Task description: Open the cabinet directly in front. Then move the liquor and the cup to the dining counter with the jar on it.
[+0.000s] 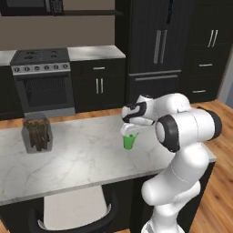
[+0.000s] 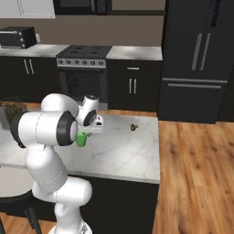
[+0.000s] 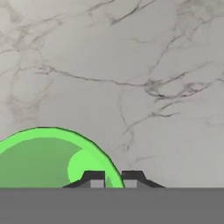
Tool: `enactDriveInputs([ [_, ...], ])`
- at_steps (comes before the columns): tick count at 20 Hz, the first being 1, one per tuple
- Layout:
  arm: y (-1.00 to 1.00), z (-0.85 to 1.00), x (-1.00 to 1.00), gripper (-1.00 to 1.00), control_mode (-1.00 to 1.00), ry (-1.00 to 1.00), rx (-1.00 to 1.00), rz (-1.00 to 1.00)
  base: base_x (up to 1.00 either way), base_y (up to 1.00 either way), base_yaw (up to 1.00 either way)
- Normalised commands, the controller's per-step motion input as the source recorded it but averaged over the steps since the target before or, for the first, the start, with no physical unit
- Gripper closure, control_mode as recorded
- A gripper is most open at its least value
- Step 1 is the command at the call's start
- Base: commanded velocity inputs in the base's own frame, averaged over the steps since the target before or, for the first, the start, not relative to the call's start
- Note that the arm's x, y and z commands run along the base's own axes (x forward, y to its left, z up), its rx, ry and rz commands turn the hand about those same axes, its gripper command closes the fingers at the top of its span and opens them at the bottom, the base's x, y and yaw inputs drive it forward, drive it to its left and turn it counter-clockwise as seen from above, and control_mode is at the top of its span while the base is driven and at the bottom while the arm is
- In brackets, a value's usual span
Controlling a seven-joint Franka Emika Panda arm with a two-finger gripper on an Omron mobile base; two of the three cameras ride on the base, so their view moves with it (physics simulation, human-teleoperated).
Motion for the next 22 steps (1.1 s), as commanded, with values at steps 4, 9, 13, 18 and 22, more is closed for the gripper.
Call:
enactDriveInputs([
  [4, 0.06, 0.0, 0.05, -1.0, -1.0, 0.04, -0.01, -0.02, 0.0, 0.0, 0.0],
  [9, 0.0, 0.21, 0.0, -1.0, -1.0, 0.0, 0.0, 0.0, 0.0, 0.0, 0.0],
  [13, 0.0, 0.79, -0.09, -1.0, -1.0, -0.06, 0.0, 0.0, 0.0, 0.0, 0.0],
  [18, -0.03, 0.92, -0.54, -1.0, -1.0, -0.36, 0.0, 0.0, 0.0, 0.0, 0.0],
  [22, -0.09, 0.96, -0.82, -1.0, -1.0, -0.67, 0.0, 0.0, 0.0, 0.0, 0.0],
])
